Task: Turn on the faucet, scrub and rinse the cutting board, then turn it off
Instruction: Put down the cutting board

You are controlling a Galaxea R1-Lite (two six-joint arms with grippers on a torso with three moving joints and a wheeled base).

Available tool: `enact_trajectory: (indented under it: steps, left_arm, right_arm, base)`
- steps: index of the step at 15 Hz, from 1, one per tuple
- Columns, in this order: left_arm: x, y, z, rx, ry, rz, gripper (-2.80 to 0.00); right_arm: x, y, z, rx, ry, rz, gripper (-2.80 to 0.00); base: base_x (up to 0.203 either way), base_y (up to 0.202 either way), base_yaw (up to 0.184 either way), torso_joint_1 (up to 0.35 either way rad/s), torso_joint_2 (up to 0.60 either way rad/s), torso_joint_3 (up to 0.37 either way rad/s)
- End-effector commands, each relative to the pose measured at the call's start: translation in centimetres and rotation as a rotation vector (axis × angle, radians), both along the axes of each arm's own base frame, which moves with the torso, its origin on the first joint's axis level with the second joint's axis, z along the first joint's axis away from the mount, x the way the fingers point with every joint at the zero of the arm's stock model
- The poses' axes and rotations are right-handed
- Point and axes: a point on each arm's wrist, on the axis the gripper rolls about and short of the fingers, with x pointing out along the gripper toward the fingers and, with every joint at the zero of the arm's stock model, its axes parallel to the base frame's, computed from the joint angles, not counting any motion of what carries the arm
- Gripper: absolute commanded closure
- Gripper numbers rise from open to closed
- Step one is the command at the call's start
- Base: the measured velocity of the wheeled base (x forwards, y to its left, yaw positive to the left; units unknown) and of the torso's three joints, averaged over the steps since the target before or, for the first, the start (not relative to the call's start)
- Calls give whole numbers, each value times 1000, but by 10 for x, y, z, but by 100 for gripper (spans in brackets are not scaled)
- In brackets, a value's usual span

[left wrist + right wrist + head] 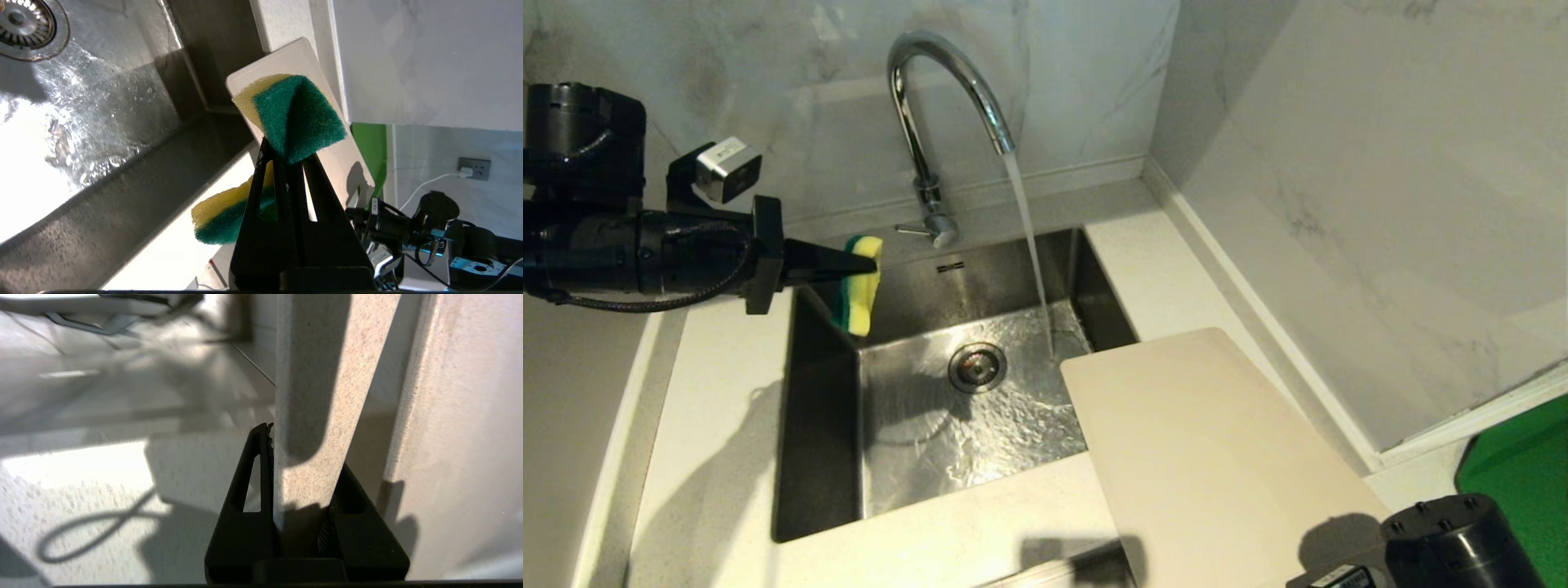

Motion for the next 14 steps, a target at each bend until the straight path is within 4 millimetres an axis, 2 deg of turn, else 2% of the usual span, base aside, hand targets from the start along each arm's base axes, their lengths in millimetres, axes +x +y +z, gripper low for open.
enact_trajectory:
  steps: [1, 4, 7, 14]
  left_arm:
    - [12, -5, -11, 1, 21, -9, 0]
    - [19, -9, -17, -1, 29, -24, 0]
    - [25, -8, -18, -10, 12, -23, 0]
    - [22, -7, -15, -12, 4, -18, 0]
  right_arm:
    - [16, 8, -14, -13, 104, 21, 0]
    - [32, 17, -25, -3, 186, 31, 0]
    - [35, 19, -36, 1, 259, 44, 0]
    - [42, 12, -54, 50, 385, 18, 0]
  base:
    - [0, 0, 0, 0, 0, 0]
    - [0, 0, 0, 0, 0, 0]
    - [0, 0, 0, 0, 0, 0]
    - [0, 0, 0, 0, 0, 0]
